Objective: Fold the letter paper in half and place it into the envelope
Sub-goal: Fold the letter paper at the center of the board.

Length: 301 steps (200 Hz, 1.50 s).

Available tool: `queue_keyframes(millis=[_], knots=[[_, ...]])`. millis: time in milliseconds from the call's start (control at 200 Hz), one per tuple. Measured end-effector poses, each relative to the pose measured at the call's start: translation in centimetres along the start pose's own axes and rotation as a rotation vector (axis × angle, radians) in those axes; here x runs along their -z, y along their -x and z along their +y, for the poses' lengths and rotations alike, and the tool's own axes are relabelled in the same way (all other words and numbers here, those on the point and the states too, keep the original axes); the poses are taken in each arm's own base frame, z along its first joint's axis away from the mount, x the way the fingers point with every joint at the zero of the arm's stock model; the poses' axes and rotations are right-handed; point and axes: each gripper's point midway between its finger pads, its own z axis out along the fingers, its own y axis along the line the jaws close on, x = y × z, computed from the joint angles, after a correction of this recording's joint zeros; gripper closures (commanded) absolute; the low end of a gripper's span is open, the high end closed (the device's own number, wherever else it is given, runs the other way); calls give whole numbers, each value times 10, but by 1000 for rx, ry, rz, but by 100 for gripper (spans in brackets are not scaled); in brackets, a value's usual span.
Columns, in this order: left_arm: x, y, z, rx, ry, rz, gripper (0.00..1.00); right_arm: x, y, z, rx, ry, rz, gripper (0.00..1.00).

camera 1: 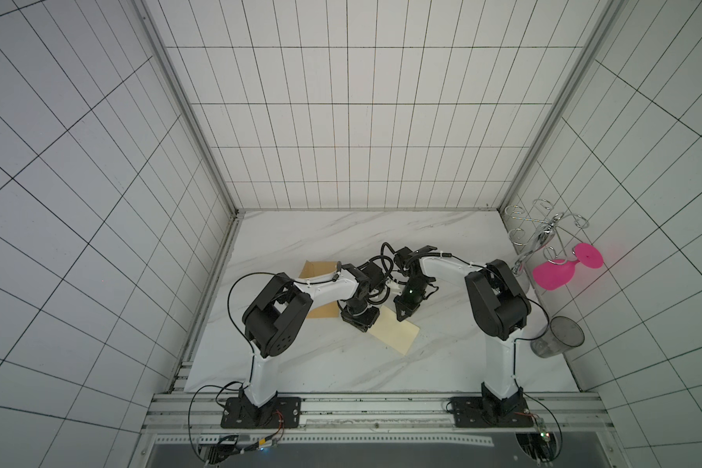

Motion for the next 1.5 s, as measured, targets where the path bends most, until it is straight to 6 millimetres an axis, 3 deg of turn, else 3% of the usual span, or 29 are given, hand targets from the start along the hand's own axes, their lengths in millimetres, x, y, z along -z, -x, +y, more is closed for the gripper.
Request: queue_keyframes(millis=[155,275,440,525,660,750,860,1239,1504], knots=[[-1,1,0,12,4,9,100,0,0,0,-16,-1,1,100],[-1,0,-1,18,7,16,100,0,1,0,-26,-3,1,76],[-2,1,-2,32,15,15,100,6,2,0,-56,-15,9,51],[-2,1,-2,42,14,13,100,9,4,-3,-55,-46,13,47],[-2,3,-3,55,13,11,100,12,5,-9,-44,-98,18,52],[-2,5,-4,57,9,6,100,12,7,-13,-32,-116,14,74],[-1,6,-5,59,7,-2,100,12,9,-15,-20,-127,7,87],[21,14,-9,63,10,-51,100,15,19,-14,21,-131,-23,93],[10,21,-3,67,40,-45,100,17,18,-21,-4,-158,-20,95]])
